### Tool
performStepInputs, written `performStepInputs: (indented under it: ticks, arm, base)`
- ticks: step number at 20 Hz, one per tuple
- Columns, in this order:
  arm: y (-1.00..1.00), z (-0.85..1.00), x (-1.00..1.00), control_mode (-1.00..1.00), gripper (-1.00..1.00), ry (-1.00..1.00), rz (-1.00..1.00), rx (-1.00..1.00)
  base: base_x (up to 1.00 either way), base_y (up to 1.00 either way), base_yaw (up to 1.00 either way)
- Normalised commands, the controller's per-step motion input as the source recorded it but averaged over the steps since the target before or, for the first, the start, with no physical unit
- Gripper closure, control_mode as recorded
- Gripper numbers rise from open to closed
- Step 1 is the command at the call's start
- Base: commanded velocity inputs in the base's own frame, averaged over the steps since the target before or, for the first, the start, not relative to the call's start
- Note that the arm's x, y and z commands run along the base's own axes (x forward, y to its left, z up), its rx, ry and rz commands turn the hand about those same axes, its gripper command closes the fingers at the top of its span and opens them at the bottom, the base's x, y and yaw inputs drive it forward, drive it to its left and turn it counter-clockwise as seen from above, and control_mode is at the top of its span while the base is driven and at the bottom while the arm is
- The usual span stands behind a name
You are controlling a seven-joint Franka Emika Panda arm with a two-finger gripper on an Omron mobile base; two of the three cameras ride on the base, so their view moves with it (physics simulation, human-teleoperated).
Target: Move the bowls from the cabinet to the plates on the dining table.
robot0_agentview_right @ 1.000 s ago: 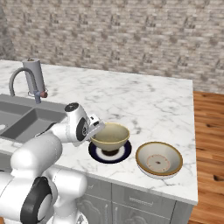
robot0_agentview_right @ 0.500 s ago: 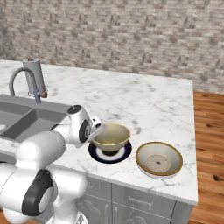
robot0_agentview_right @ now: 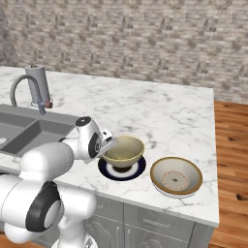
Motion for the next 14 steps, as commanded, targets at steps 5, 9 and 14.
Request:
performStepInputs:
  ticks: [5,9,14]
  arm:
    - [0.0,0.0,-0.05,-1.0,1.0,0.03,-0.02,0.0]
    - [0.0,0.0,-0.03,-1.0,-1.0,0.03,-0.03,0.0]
    - [0.0,0.0,-0.04,-1.0,-1.0,0.01,-0.04,0.0]
  base:
    - [0.0,0.0,0.0]
    - [0.0,0.0,0.0]
    - [0.0,0.0,0.0]
